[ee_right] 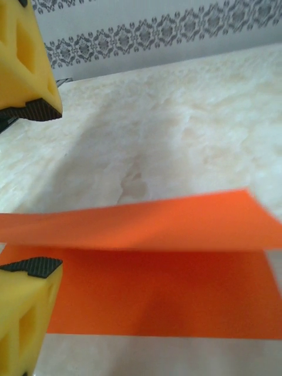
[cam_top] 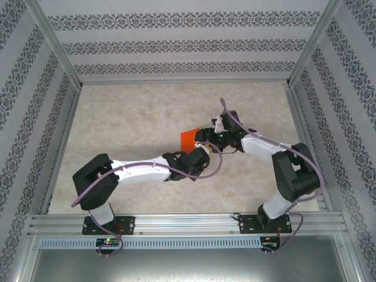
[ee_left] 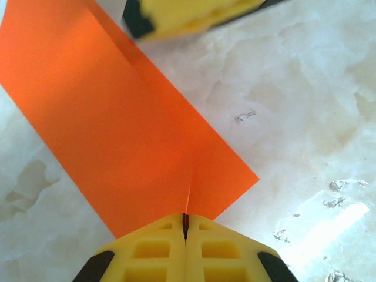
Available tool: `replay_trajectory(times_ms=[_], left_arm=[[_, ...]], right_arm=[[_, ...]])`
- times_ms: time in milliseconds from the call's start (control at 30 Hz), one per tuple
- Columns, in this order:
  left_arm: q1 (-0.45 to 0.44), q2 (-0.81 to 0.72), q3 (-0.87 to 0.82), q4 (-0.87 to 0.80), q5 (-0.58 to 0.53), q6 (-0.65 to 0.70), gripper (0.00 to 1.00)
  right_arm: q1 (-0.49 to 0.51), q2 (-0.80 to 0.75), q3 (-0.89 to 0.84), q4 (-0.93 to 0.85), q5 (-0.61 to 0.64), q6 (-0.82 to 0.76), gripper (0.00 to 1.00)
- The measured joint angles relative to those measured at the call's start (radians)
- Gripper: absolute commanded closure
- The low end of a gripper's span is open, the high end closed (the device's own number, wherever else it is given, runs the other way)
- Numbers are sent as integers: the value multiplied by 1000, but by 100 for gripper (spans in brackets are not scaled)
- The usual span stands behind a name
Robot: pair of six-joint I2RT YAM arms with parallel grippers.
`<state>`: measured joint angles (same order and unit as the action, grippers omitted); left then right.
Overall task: Fold a paper plane with a square sheet of paper (fold left side to right side)
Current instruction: Fold the triangle a second time at the center of the table.
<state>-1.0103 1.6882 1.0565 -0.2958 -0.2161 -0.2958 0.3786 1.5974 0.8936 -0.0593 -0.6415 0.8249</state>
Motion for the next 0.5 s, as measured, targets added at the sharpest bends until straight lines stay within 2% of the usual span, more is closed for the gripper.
replay_trajectory(times_ms=[100,300,367,500], left_arm=[[72,-48,-58,58,106,-19,100],[200,-85,-146,174,326,-69,100],[236,-85,-172,211,394,-85,100],[288,-85,-196,244,480,-102,100]], right_arm=[[-13,-83,-26,6,16,-11,32],[-18,-165,-105,7,52,-44,65],[-11,-169,-145,2,65,-45,79],[40,-158,-201,-20,101,-56,98]])
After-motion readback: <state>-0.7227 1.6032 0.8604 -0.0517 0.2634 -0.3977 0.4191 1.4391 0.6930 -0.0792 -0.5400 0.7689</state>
